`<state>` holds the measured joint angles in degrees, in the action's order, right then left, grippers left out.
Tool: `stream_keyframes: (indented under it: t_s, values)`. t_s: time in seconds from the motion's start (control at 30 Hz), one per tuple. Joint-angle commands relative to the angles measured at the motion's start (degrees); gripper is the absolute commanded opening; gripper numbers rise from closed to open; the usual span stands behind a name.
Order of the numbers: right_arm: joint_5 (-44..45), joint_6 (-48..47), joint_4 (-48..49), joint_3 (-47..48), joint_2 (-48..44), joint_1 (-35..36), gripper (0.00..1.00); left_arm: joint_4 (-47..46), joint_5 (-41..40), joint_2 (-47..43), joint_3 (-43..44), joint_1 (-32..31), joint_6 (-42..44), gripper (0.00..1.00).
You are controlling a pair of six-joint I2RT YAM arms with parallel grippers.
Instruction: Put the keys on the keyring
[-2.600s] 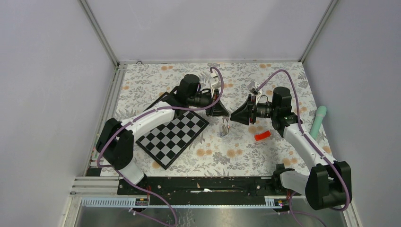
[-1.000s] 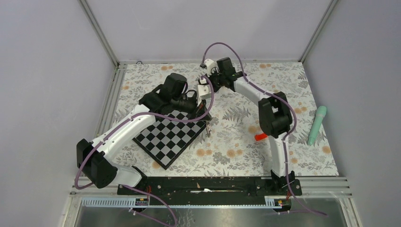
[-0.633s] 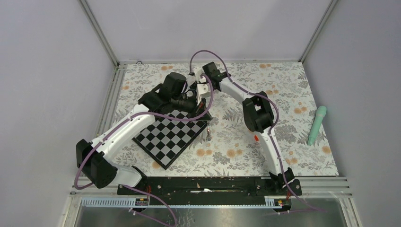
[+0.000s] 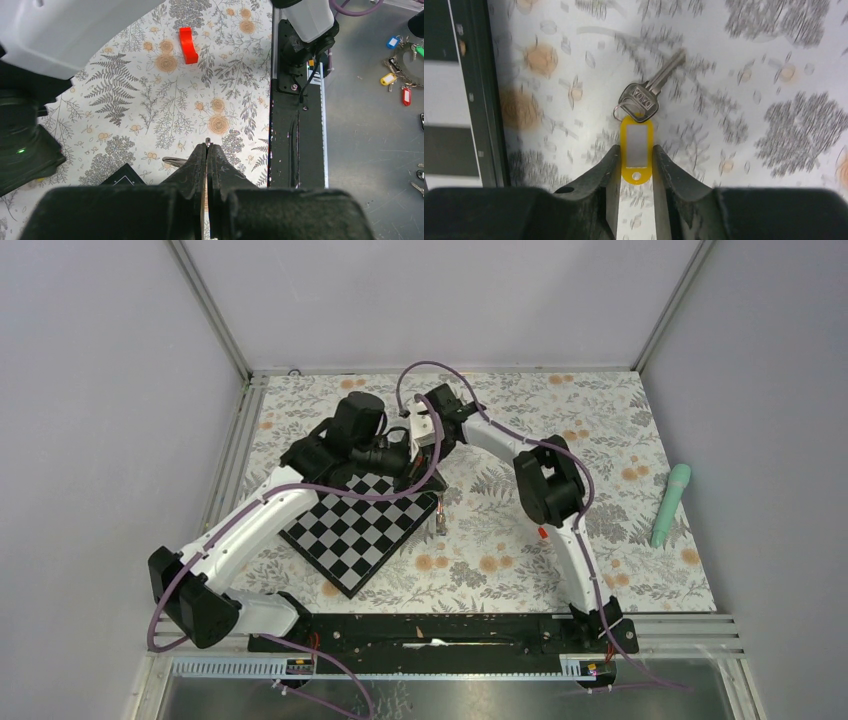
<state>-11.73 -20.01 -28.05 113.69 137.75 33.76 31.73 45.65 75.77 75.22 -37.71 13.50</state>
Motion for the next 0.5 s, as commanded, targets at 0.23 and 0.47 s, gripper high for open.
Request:
stream_keyframes:
  t_s: [0.23, 0.47]
  values:
    - [7.3, -5.3, 1.7, -28.8, -23.2, -0.4, 0.15, -2.5, -0.4, -2.2, 1.5, 0.4, 0.2, 0.0]
    - [5.2, -6.3, 2.0, -43.8, -38.3, -5.6, 0.33, -1.9, -1.2, -1.6, 2.7, 0.4, 0.6, 0.0]
